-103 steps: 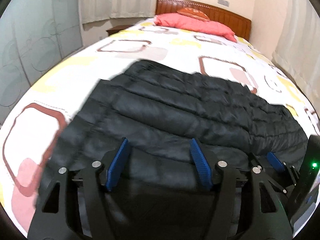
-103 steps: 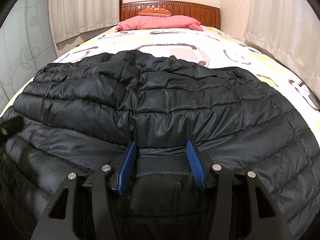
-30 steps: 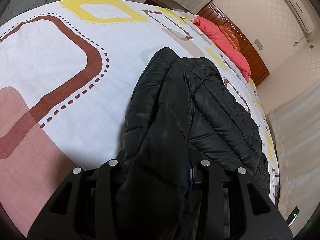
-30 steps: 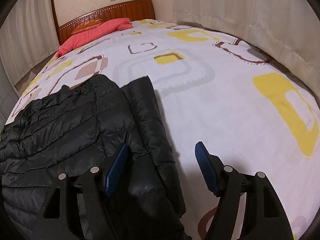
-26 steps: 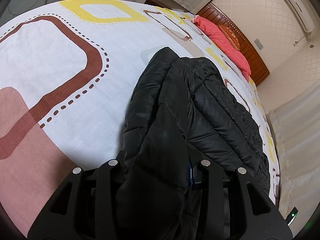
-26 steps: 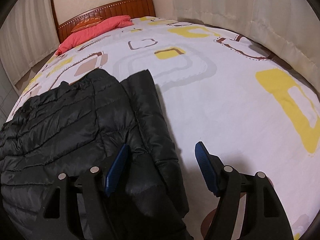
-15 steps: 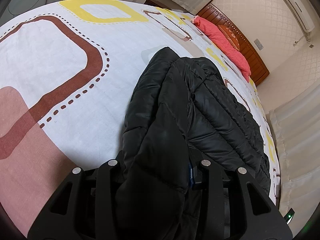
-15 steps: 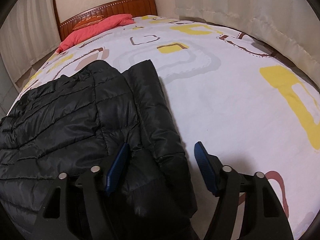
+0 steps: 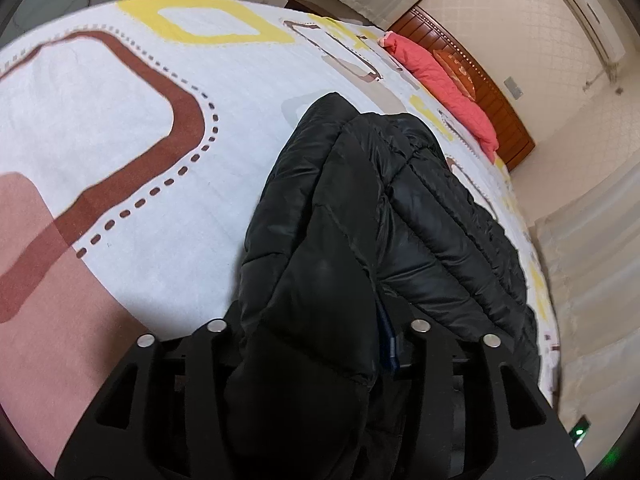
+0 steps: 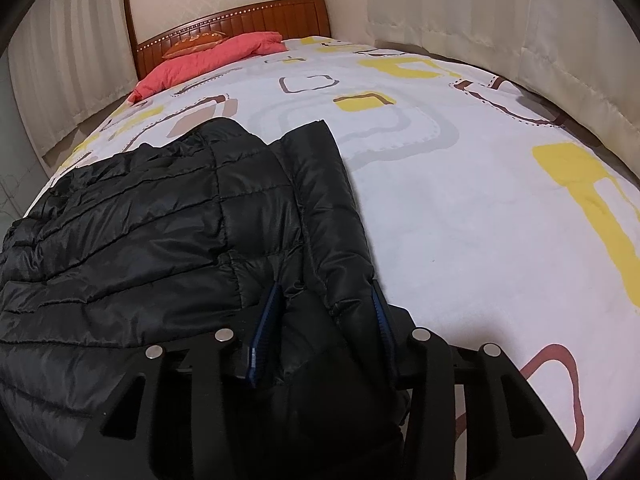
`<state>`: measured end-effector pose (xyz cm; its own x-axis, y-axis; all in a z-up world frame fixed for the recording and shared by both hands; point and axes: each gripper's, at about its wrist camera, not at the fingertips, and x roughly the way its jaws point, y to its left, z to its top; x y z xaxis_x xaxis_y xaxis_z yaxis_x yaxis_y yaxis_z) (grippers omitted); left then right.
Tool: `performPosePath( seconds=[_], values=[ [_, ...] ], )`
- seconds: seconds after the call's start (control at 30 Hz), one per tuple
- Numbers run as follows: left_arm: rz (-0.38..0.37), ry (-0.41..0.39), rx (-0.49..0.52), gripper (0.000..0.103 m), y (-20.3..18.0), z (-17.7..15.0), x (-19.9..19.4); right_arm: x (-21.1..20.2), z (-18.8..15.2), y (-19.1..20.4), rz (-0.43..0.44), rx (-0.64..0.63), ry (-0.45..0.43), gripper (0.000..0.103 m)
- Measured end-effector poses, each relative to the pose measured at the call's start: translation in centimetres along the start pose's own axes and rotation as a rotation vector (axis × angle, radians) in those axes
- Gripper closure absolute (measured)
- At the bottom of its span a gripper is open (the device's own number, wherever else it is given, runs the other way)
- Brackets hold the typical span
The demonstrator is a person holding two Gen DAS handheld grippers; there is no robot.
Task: Fold large clothes
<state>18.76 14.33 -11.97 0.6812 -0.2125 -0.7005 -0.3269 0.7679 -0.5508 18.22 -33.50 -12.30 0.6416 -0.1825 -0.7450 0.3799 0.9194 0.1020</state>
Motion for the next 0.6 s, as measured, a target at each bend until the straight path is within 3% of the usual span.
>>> performPosePath(
  seconds=[0.2, 0.33, 0.6],
  values=[
    [-0.027, 0.023, -0.009, 0.04, 0.8, 0.3, 0.1, -0.1, -0.2, 0.2, -0.007, -0.005, -0.01, 0.059],
    [-0.028, 0.03, 0.0, 0.038, 0.7, 0.3, 0.3, -0.1, -0.2, 0.2, -0.007, -0.005, -0.011, 0.059],
    [-0.012, -0.002, 0.068, 0.065, -0.6, -0.1, -0.2, -0.2, -0.2, 0.3, -0.017, -0.011, -0.018, 0.059]
  ],
)
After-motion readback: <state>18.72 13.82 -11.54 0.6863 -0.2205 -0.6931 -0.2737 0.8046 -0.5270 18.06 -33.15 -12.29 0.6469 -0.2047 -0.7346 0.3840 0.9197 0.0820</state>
